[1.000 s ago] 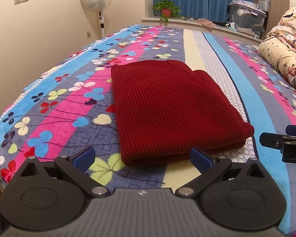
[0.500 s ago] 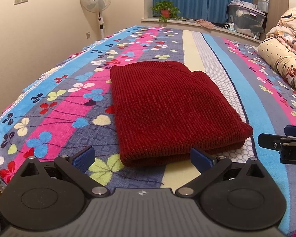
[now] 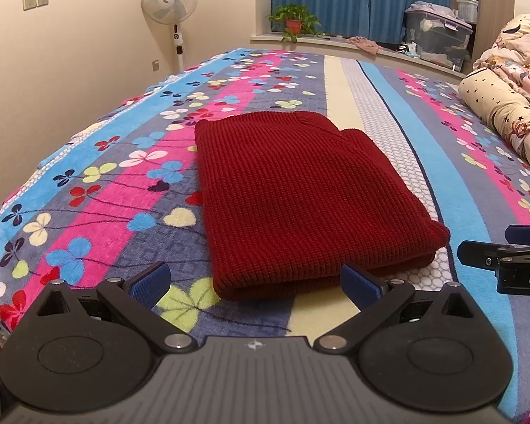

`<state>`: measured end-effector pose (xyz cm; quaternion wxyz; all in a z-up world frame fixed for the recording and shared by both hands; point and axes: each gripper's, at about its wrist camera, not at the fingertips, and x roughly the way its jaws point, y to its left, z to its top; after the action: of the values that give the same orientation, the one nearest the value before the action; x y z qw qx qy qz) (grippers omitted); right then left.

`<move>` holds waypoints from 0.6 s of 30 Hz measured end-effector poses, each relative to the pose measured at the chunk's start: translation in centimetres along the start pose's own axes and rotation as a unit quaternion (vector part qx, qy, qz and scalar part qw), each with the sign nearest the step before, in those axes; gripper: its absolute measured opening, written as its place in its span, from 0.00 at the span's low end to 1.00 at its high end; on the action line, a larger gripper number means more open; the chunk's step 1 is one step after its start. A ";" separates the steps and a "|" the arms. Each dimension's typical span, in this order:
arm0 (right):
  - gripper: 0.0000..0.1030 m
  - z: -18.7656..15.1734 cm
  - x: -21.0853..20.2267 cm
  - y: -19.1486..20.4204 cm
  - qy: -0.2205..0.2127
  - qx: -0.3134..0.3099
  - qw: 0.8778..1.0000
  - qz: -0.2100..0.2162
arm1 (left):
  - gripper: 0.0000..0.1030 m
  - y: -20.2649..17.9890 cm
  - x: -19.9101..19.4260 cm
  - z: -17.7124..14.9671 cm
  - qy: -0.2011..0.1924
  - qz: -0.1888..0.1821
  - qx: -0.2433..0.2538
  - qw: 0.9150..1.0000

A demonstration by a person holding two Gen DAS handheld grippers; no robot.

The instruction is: Fold small clothes

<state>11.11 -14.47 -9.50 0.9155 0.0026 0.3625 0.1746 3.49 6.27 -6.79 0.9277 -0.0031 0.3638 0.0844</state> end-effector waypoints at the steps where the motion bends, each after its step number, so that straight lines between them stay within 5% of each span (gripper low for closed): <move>1: 0.86 0.0 0.0 0.0 0.000 0.000 1.000 0.000 | 0.99 0.0 0.0 0.0 0.000 0.000 0.000 1.000; 18: 0.86 -0.4 0.2 -0.5 0.001 -0.006 1.000 0.003 | 0.99 -0.2 -0.1 0.2 -0.003 -0.005 0.002 1.000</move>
<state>11.16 -14.93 -10.03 0.9145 -0.0023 0.3624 0.1798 3.58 6.06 -6.55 0.9293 -0.0029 0.3607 0.0794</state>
